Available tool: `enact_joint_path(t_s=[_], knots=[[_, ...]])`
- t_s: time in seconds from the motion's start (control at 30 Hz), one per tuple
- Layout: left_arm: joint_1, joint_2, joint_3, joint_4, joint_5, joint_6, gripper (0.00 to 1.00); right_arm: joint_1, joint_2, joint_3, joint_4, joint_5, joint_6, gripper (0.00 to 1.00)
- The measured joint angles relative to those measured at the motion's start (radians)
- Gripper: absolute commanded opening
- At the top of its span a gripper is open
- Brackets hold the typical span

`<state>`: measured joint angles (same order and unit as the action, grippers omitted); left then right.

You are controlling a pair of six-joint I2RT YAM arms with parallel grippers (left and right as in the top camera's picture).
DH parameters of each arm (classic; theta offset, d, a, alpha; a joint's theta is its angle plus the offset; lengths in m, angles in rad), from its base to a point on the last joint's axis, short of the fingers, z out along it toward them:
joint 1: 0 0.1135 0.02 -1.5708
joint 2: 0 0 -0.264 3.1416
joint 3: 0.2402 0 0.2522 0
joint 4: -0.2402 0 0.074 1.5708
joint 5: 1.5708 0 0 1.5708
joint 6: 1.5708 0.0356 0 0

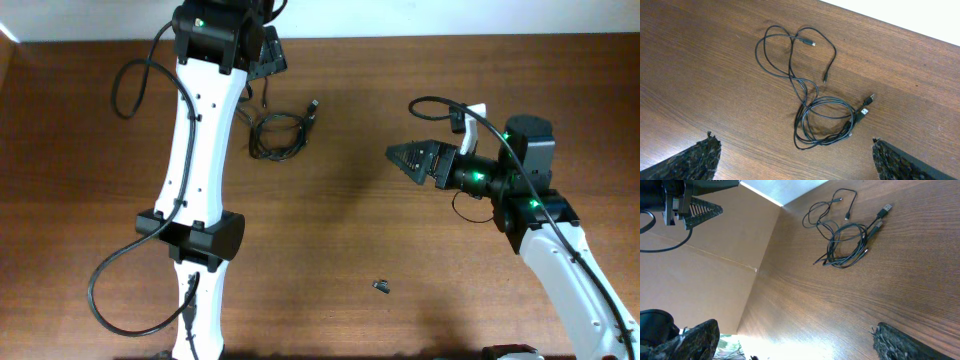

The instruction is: Untangle cables

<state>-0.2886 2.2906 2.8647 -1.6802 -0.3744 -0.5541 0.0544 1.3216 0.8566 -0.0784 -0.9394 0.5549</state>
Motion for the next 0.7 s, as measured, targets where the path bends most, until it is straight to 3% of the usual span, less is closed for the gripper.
enact_joint_path(t_s=[0.4,0.7], knots=[[0.000,0.000,0.000,0.000,0.000,0.000,0.99,0.000,0.011,0.000,-0.121,0.169,-0.001,0.99],[0.000,0.000,0.000,0.000,0.000,0.000,0.99,0.000,0.051,0.000,-0.128,0.192,-0.001,0.99]])
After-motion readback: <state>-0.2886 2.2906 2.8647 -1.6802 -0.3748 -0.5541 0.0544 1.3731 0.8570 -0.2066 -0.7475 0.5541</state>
